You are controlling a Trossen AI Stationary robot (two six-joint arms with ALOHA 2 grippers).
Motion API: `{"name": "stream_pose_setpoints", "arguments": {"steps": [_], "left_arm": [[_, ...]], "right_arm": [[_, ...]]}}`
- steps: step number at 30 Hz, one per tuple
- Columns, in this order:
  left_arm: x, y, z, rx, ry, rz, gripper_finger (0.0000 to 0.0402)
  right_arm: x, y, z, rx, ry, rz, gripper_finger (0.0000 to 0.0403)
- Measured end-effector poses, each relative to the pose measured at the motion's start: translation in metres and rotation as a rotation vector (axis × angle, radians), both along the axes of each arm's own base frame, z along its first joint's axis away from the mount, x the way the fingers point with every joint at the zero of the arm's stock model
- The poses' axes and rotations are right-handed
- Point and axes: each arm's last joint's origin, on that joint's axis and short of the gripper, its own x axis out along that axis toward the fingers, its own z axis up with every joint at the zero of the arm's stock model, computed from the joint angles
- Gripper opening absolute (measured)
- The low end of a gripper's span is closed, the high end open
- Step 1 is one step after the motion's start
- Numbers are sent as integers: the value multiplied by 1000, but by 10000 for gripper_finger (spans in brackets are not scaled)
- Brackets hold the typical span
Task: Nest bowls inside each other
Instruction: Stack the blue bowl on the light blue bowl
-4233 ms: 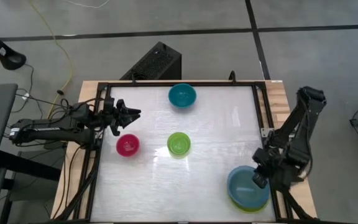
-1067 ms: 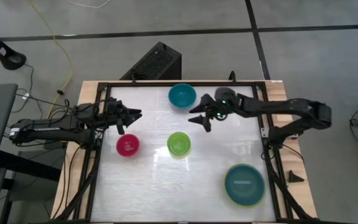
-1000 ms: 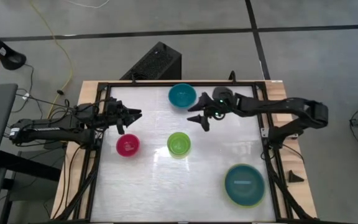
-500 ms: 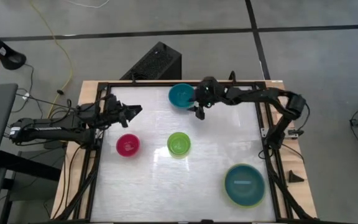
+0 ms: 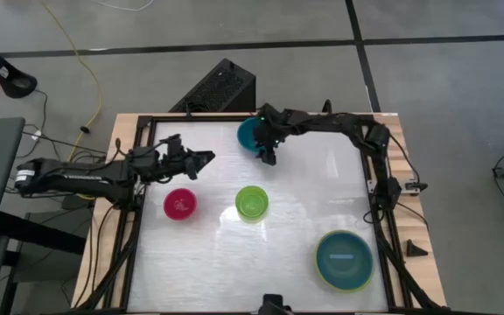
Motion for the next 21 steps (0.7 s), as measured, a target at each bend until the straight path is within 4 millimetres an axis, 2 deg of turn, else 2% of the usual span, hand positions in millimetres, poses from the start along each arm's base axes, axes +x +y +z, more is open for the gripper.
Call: {"name": "stream_pose_setpoints", "arguments": {"steps": [2, 4, 7, 8, 13, 16, 21], "left_arm": [[4, 0, -1, 3, -9, 0, 133], [8, 1, -2, 7, -18, 0, 133], [11, 1, -2, 27, -21, -2, 133], [11, 1, -1, 35, -28, -6, 133], [10, 3, 3, 91, -47, 15, 133], [9, 6, 6, 126, -64, 33, 133], [5, 12, 11, 168, -89, 67, 133]], "right_arm": [[4, -1, -1, -13, 50, -17, 210], [6, -3, 0, -13, 75, -22, 152], [7, -3, 15, -45, 58, -19, 46], [5, -2, 21, -21, 45, -9, 35], [-8, 8, 46, 79, 37, -55, 39], [-20, 18, 71, 125, 37, -67, 37], [-41, 57, 108, 173, 47, -36, 37]]}}
